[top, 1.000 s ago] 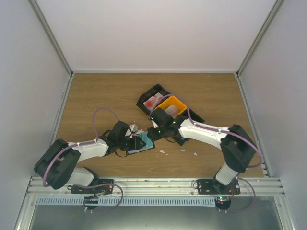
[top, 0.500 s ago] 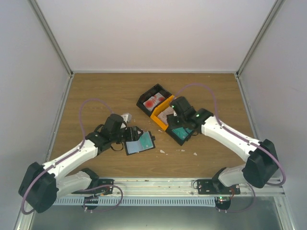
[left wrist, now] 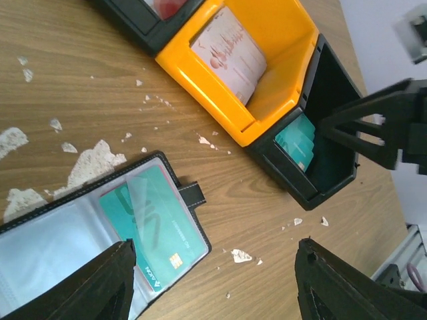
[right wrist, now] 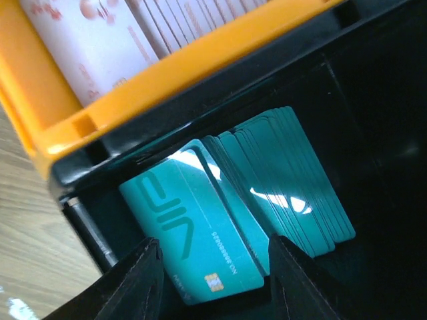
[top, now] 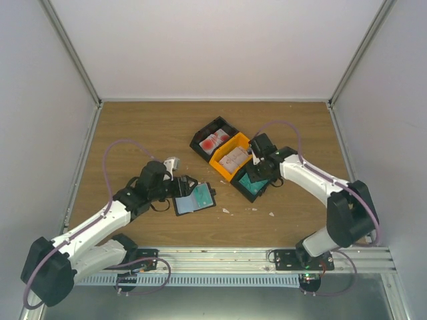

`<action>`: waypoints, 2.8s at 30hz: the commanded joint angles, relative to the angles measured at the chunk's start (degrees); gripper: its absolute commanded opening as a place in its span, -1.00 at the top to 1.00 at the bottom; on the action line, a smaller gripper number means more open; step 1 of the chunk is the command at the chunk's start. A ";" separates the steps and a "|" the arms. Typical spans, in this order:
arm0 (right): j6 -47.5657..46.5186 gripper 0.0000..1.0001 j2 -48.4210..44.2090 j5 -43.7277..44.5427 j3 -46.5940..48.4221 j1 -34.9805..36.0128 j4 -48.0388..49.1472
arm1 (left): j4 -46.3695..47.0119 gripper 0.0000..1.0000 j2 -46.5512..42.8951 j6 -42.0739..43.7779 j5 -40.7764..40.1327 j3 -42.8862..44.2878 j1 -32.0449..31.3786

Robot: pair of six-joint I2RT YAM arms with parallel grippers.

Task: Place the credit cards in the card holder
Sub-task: Pick up the credit card from the storage box.

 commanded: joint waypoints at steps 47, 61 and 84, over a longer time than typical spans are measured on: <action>-8.83 0.71 6.05 -19.76 -2.74 -1.33 4.23 | 34.77 0.61 41.35 -7.98 13.61 6.95 -8.59; -8.94 0.74 4.44 -21.06 -3.24 1.76 2.65 | 35.19 0.69 43.91 -7.83 14.38 8.81 -9.37; -8.19 0.41 3.89 -20.94 -3.66 3.52 2.23 | 38.71 0.69 47.83 -7.27 19.08 11.20 -9.58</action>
